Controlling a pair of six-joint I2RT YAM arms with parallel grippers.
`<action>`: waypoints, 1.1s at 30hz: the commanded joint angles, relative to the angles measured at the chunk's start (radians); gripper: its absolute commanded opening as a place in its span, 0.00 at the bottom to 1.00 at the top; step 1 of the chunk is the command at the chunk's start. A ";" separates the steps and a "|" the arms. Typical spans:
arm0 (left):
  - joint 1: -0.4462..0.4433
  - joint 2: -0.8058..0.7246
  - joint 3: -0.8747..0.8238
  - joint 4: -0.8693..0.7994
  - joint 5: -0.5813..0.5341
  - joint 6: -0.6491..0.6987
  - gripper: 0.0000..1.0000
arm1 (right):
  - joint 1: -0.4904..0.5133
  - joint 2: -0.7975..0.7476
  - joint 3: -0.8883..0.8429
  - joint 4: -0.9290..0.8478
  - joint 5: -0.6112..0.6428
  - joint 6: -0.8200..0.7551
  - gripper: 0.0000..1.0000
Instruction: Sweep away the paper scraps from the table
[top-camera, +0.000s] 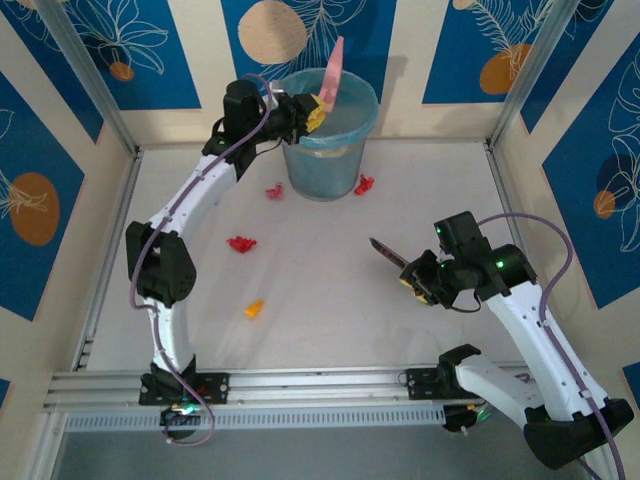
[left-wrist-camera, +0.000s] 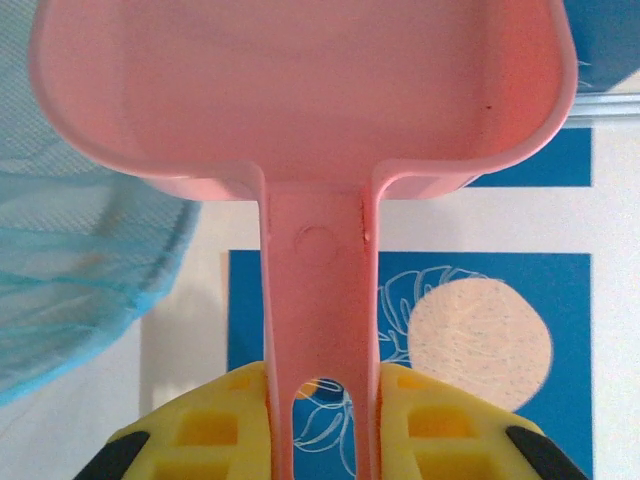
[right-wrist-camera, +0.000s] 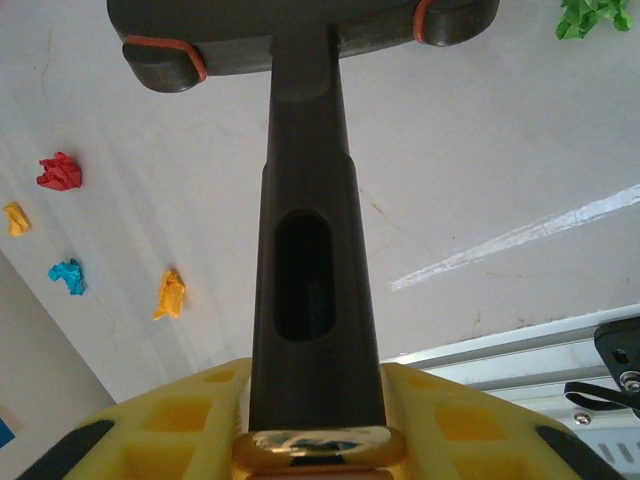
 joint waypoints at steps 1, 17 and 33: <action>0.004 -0.049 -0.038 0.186 0.027 -0.071 0.00 | 0.007 -0.004 -0.002 0.010 0.002 0.016 0.00; -0.008 -0.138 -0.057 0.088 0.070 0.159 0.00 | 0.007 0.005 0.074 0.000 0.108 0.029 0.00; -0.067 -0.553 -0.325 -0.545 -0.055 0.953 0.00 | -0.114 0.226 0.284 0.186 0.278 -0.287 0.00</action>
